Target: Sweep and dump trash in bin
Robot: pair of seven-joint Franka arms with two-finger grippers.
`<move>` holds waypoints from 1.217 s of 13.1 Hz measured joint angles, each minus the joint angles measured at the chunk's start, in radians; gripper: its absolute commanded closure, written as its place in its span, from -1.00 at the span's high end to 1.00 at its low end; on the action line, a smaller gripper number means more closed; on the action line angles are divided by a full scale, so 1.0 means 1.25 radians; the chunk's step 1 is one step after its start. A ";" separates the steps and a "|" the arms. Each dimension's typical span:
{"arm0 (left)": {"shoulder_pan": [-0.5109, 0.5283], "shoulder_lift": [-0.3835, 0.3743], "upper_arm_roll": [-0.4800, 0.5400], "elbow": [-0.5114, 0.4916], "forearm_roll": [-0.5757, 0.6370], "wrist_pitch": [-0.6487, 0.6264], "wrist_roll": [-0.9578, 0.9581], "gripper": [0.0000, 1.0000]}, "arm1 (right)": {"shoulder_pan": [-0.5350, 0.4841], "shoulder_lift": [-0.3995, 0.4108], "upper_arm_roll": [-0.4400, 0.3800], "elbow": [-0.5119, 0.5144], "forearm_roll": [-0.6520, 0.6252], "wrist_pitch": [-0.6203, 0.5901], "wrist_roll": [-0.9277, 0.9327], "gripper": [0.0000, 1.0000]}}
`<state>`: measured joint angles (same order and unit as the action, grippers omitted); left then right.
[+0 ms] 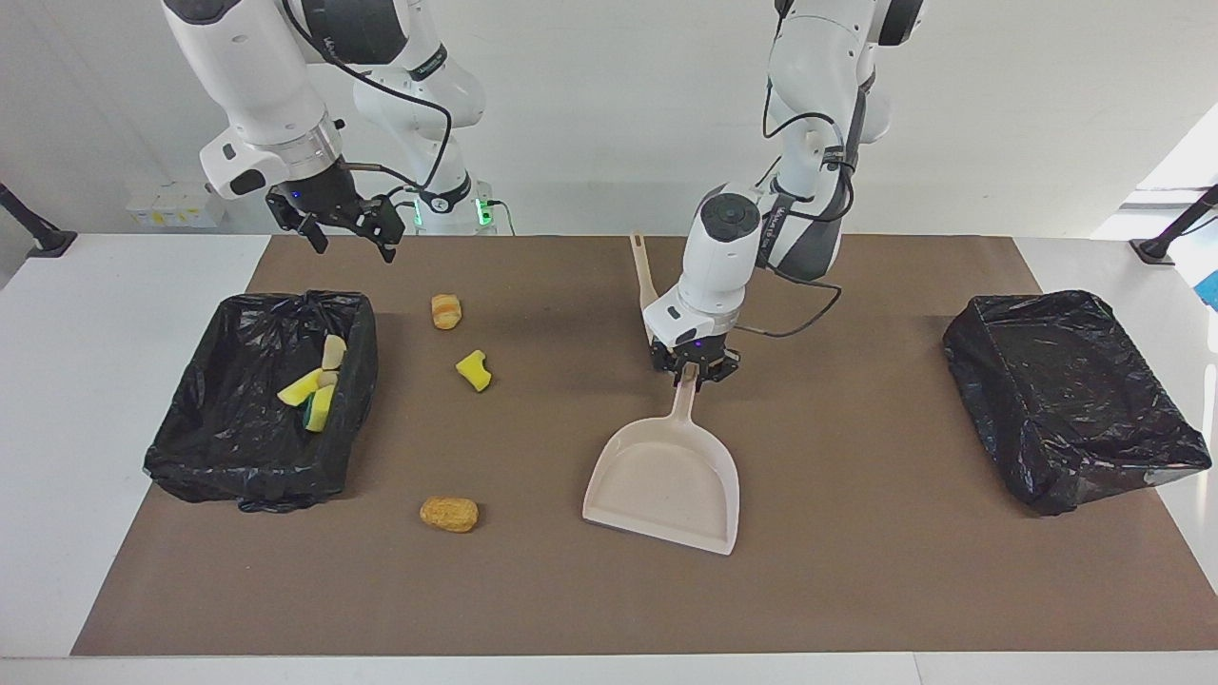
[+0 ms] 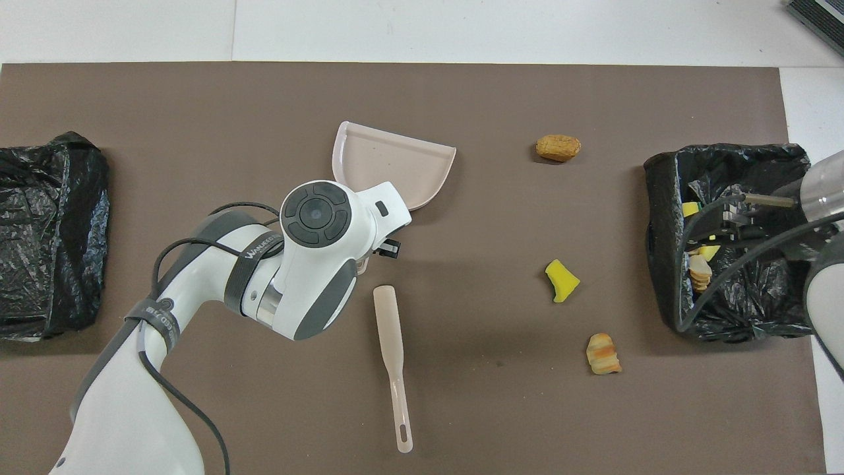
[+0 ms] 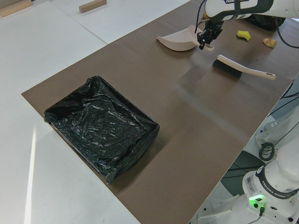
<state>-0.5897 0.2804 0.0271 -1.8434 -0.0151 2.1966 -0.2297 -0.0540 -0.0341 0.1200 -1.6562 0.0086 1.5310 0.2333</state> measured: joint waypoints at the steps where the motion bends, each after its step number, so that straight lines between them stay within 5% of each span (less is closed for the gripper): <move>1: 0.006 -0.006 0.002 0.006 0.000 -0.011 0.009 -1.00 | 0.008 -0.006 0.002 -0.014 0.000 0.000 0.000 1.00; 4: 0.036 -0.028 0.007 0.031 0.000 -0.071 0.036 -1.00 | 0.087 -0.033 0.007 -0.075 0.003 0.005 0.002 1.00; 10: 0.085 -0.077 0.010 0.031 -0.003 -0.158 0.127 -1.00 | 0.368 -0.038 0.015 -0.206 0.005 0.153 0.169 1.00; 16: 0.200 -0.077 0.013 0.020 -0.005 -0.199 0.421 -1.00 | 0.541 0.052 0.016 -0.275 0.041 0.336 0.314 1.00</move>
<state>-0.3397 0.1847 0.0438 -1.8183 -0.0209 1.9481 0.2969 0.6220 0.0314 0.1397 -2.0001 0.0597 1.9516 0.6256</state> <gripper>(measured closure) 0.670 0.000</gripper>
